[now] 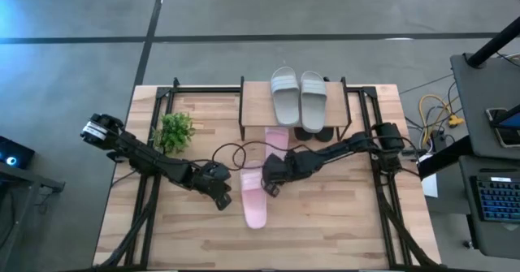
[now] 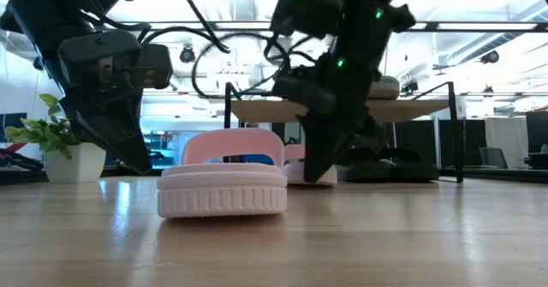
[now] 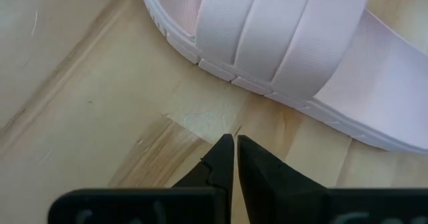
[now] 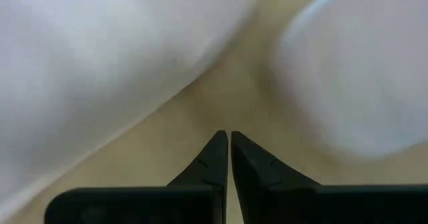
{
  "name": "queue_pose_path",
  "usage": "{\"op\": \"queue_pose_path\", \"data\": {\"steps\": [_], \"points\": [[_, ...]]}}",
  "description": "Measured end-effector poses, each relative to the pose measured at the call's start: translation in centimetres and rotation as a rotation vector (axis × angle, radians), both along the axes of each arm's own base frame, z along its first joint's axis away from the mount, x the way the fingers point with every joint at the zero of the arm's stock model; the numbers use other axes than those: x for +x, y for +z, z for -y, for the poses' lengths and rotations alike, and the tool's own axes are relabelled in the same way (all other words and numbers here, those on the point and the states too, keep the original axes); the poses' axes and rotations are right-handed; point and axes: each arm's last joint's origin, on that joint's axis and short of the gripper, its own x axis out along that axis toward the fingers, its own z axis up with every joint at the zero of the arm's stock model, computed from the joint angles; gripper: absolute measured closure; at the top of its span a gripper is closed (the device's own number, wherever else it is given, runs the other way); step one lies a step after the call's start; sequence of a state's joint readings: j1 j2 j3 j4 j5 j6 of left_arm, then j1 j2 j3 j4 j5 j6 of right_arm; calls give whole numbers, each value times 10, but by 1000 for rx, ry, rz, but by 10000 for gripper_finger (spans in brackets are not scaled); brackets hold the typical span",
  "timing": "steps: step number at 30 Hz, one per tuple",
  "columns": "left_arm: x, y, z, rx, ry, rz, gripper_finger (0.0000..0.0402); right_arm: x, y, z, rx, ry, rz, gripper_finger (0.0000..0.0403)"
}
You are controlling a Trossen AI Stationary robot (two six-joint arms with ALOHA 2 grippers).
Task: Pick and place slides into the shelf
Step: Move the right pink slipper under the shelf, then move the left pink slipper under the shelf
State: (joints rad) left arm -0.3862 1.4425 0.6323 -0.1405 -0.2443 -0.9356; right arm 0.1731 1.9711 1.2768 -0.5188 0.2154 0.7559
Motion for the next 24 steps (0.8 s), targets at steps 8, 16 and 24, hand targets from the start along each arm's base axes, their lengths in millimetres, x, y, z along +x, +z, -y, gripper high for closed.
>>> {"op": "queue_pose_path", "data": {"steps": [8, 16, 24], "points": [[1, -7, 0, 8, 2, -24, 395, -12, 15, -49, 229, 244, -14, 390], [18, -25, 6, -20, -13, 7, 395, -13, 23, -74, 391, 320, 39, 390], [25, -25, -3, -16, -25, 30, 395, 0, 16, -78, 472, 314, 127, 390]]}}
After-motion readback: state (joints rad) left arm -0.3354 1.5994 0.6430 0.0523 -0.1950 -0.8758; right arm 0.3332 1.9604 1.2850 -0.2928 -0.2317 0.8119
